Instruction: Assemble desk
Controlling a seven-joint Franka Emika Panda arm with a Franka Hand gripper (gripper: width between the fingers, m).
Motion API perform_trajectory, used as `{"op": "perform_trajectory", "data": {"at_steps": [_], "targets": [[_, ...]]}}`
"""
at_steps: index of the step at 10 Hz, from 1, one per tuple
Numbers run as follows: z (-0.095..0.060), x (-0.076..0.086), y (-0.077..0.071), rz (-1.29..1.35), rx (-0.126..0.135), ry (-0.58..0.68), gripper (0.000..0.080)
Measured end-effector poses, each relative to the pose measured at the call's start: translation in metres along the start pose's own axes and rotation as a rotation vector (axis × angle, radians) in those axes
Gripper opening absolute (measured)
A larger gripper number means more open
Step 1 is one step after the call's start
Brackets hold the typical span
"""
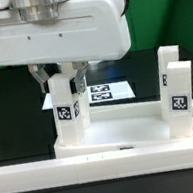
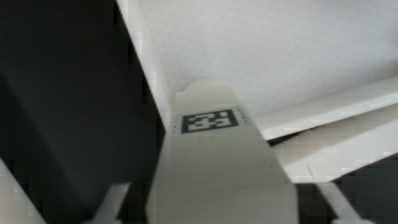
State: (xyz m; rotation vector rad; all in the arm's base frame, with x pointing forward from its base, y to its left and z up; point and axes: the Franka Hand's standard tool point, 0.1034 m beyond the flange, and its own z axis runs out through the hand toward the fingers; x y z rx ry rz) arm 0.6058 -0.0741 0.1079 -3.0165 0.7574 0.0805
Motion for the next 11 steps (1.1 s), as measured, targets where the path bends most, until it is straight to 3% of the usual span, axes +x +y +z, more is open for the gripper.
{"op": "perform_trajectory", "data": {"at_steps": [2,3,4,5,8,11], "targets": [[0.0,0.0,0.0,-0.006,-0.002,0.0,0.0307],[0.001,0.0,0.0,-0.005,-0.002,0.0,0.0498],[-0.002,0.0,0.0,-0.006,0.0,-0.004,0.0498],[-0.012,-0.003,-0.003,-0.006,0.008,-0.017,0.0616],[-0.039,-0.008,-0.016,0.003,0.031,-0.028,0.0648],[-0.035,-0.008,-0.013,0.004,0.027,-0.03,0.0649]]}}
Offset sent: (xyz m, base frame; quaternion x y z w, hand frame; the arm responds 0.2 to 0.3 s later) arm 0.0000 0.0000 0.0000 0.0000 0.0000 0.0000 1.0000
